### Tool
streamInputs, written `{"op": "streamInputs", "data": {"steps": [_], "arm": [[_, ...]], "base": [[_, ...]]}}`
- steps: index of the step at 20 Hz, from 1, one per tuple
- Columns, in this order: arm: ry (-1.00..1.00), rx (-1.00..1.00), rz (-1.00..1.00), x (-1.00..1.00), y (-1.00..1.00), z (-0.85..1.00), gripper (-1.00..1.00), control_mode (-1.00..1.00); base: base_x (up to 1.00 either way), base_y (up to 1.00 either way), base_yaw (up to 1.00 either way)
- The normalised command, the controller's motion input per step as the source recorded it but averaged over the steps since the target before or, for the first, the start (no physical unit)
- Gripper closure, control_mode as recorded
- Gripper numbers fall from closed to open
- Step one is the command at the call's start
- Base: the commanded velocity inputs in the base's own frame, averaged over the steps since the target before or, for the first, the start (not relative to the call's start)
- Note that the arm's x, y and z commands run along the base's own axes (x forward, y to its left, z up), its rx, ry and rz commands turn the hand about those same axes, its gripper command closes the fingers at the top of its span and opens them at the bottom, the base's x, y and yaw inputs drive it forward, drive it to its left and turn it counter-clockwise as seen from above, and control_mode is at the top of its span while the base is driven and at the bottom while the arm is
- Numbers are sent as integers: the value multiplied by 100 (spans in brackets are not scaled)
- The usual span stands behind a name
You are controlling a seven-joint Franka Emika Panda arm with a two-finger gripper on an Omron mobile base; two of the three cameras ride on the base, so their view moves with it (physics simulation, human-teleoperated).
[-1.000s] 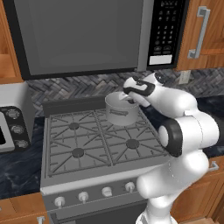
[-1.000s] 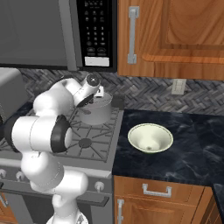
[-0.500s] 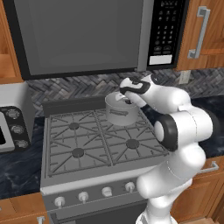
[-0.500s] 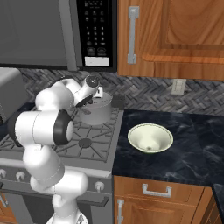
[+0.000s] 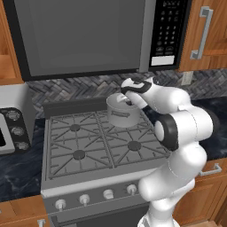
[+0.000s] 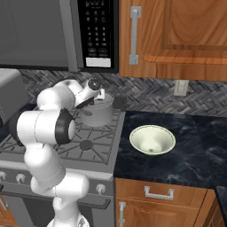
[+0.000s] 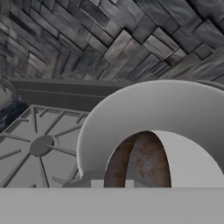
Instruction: Open the cabinet and move the ladle to the pot. Then close the cabinet.
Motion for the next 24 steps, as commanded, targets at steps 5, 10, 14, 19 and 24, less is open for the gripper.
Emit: {"op": "streamInputs", "data": {"steps": [5,10,14,19,24], "arm": [[0,2,0,5,1,-18,100,-100],[0,2,0,12,1,-17,100,-100],[0,2,0,15,0,-2,100,-100],[0,2,0,22,3,-2,100,-100],[0,2,0,27,5,-1,100,-100]], "base": [[0,0,0],[0,0,0],[0,0,0],[0,0,0],[0,0,0]]}}
